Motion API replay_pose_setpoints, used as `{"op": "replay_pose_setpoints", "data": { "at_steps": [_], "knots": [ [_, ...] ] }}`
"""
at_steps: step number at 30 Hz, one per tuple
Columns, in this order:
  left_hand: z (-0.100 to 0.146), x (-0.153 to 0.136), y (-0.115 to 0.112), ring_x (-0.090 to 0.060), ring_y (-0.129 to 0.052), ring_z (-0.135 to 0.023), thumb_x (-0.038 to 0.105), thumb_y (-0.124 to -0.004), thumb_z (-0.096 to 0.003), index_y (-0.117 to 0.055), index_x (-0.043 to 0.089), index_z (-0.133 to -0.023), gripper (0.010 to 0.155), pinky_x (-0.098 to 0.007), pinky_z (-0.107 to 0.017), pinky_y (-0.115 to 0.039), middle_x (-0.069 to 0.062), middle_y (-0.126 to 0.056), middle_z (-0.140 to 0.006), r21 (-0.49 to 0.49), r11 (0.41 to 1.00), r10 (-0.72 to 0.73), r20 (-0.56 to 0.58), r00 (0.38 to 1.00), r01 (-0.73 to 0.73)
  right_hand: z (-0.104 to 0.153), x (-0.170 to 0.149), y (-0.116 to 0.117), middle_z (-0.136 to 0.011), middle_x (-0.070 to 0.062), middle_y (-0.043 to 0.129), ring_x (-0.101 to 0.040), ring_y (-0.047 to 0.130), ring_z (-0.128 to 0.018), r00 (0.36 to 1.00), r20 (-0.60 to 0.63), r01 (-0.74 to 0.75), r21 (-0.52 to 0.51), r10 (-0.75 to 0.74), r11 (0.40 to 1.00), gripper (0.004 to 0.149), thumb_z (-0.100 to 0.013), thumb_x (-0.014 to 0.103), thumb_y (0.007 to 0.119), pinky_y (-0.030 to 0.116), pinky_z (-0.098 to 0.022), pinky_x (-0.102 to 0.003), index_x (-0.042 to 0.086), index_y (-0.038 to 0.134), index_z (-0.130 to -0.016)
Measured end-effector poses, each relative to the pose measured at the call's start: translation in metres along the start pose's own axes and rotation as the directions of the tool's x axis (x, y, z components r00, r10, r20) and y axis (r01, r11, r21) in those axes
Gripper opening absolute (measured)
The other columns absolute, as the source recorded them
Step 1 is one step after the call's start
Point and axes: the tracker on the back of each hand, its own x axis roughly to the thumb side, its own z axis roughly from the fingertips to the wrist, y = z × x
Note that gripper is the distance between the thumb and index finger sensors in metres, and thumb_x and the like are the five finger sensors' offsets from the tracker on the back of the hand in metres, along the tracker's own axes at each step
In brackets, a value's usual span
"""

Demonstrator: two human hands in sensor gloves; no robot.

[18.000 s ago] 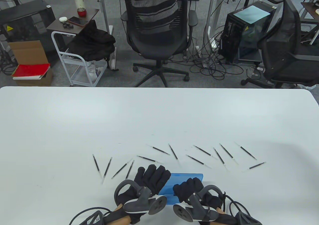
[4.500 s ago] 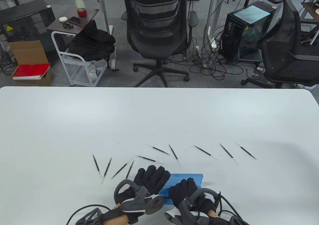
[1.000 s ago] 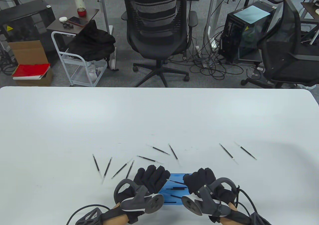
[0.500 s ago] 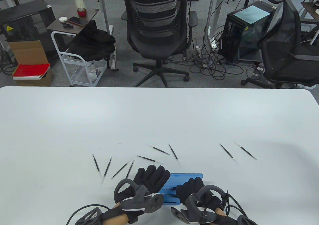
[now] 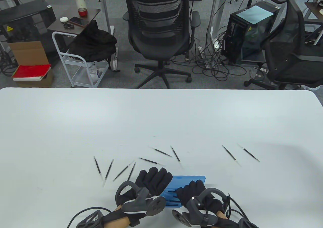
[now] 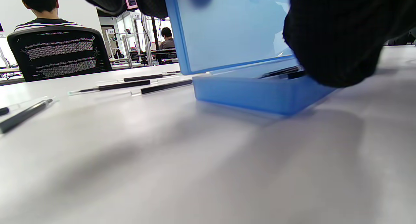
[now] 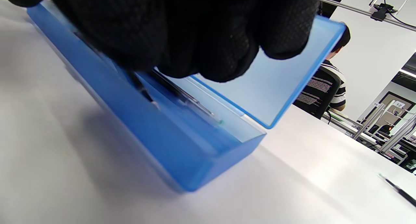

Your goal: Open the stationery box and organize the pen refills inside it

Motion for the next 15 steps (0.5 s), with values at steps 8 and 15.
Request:
{"op": "replay_pose_setpoints", "data": {
  "at_steps": [8,15],
  "knots": [
    [0.000,0.000,0.000,-0.047,-0.040,-0.118,0.063,-0.083,-0.0428,-0.011,0.020,-0.119,0.113,-0.067,-0.081,-0.048,-0.011,-0.018,-0.129,0.000,1.000,0.000,0.000,1.000,0.000,0.007,-0.018,-0.034,-0.075,-0.001,0.100,-0.027,0.100,-0.066,0.990,-0.042,0.129,-0.164,-0.138,0.978,0.055,-0.041,0.032,0.091,0.080,-0.063,-0.054,0.021,0.077,-0.092],
    [0.000,0.000,0.000,-0.047,-0.040,-0.117,0.062,-0.083,-0.0429,-0.012,0.020,-0.119,0.113,-0.067,-0.081,-0.048,-0.011,-0.018,-0.129,0.000,1.000,-0.001,0.000,1.000,0.001,0.005,-0.088,-0.052,-0.075,-0.002,0.101,-0.028,0.100,-0.066,0.931,-0.254,0.213,-0.209,-0.264,0.954,0.054,-0.041,0.031,0.091,0.080,-0.063,-0.055,0.020,0.077,-0.092]
  ]
}}
